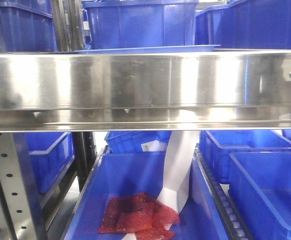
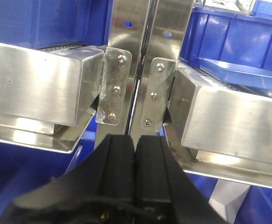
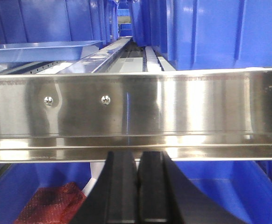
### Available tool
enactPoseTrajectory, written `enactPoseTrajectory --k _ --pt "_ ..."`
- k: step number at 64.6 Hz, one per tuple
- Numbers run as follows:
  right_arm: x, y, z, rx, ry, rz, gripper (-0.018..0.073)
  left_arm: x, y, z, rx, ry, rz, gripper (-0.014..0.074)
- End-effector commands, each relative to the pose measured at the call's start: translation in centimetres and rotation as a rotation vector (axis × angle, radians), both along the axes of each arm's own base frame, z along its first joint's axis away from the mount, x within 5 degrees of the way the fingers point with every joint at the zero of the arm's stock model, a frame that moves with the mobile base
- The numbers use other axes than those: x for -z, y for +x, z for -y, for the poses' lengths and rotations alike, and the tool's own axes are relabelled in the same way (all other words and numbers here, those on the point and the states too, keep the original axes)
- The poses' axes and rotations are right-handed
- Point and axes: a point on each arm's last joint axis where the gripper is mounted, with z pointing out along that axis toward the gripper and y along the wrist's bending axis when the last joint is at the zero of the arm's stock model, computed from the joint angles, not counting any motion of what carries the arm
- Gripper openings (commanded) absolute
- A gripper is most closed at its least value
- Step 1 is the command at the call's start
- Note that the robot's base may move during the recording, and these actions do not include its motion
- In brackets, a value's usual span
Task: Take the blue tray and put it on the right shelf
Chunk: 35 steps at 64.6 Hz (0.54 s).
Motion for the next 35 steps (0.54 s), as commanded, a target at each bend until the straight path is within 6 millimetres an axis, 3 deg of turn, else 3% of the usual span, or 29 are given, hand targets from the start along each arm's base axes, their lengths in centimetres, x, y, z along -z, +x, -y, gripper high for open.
enactPoseTrajectory --k 1,35 --pt "-1.68 -0.24 0.03 0.005 -0.006 0.128 0.0058 0.21 0.01 -0.03 -0.004 -0.006 0.065 -0.0048" --pt "-1.68 -0.24 0.03 0.005 -0.006 0.128 0.0058 0.21 0.01 -0.03 -0.004 -0.006 0.065 -0.0048"
